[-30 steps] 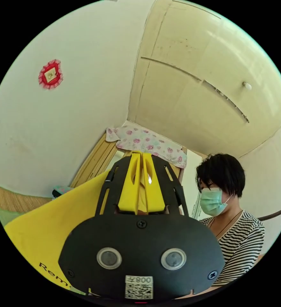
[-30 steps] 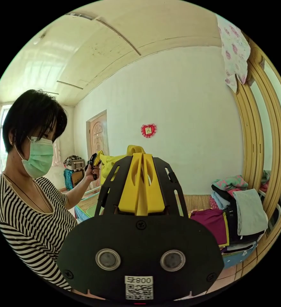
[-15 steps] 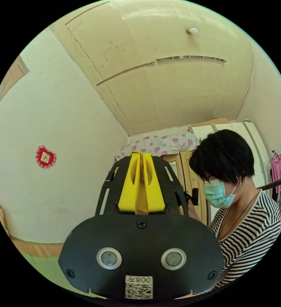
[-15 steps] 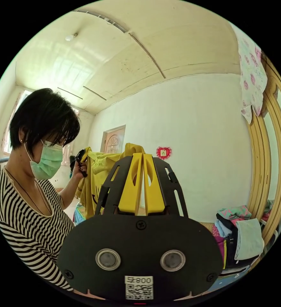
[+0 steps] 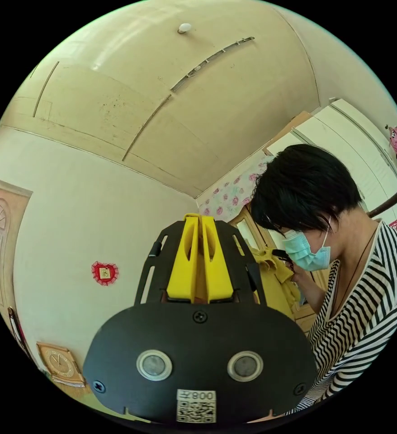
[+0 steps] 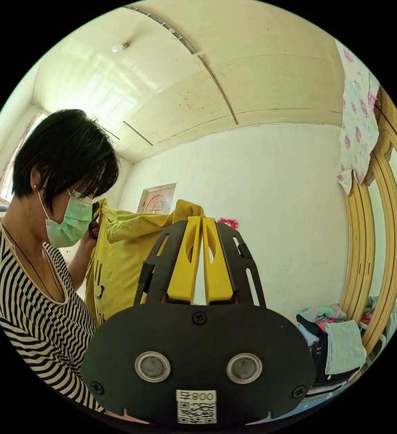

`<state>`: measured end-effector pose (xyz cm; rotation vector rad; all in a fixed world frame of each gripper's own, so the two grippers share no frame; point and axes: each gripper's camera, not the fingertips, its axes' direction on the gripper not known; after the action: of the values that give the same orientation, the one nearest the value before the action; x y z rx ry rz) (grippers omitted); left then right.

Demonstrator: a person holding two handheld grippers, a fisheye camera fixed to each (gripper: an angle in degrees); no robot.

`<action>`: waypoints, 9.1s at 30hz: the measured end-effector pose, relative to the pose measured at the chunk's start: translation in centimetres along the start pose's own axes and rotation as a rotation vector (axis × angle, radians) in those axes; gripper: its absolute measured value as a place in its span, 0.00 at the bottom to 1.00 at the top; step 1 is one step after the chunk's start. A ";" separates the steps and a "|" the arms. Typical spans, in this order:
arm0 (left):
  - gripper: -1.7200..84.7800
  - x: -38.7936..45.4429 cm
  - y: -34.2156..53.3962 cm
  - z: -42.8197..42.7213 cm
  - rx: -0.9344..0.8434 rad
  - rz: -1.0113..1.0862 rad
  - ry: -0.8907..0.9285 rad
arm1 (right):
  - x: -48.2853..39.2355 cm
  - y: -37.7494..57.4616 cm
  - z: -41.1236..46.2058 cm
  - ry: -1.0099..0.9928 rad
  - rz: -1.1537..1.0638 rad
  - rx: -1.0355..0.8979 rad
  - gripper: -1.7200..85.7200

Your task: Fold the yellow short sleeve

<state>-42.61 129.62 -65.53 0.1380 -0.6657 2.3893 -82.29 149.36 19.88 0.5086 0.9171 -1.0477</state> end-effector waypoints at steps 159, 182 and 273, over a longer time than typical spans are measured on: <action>0.11 -93.5 46.2 20.2 -1.431 -1.235 -0.827 | 53.6 11.4 115.9 0.322 0.656 -1.542 0.04; 0.07 -93.7 40.2 25.0 -1.324 -1.053 -0.899 | 54.4 12.4 119.4 0.282 0.626 -1.523 0.07; 0.08 -86.2 52.9 98.4 -1.462 -0.750 -0.031 | 53.8 27.7 123.0 0.300 0.510 -1.320 0.11</action>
<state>-14.06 -2.59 -25.29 -0.1826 -1.7778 0.8174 1.73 42.91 40.12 -0.2377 1.4189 0.2152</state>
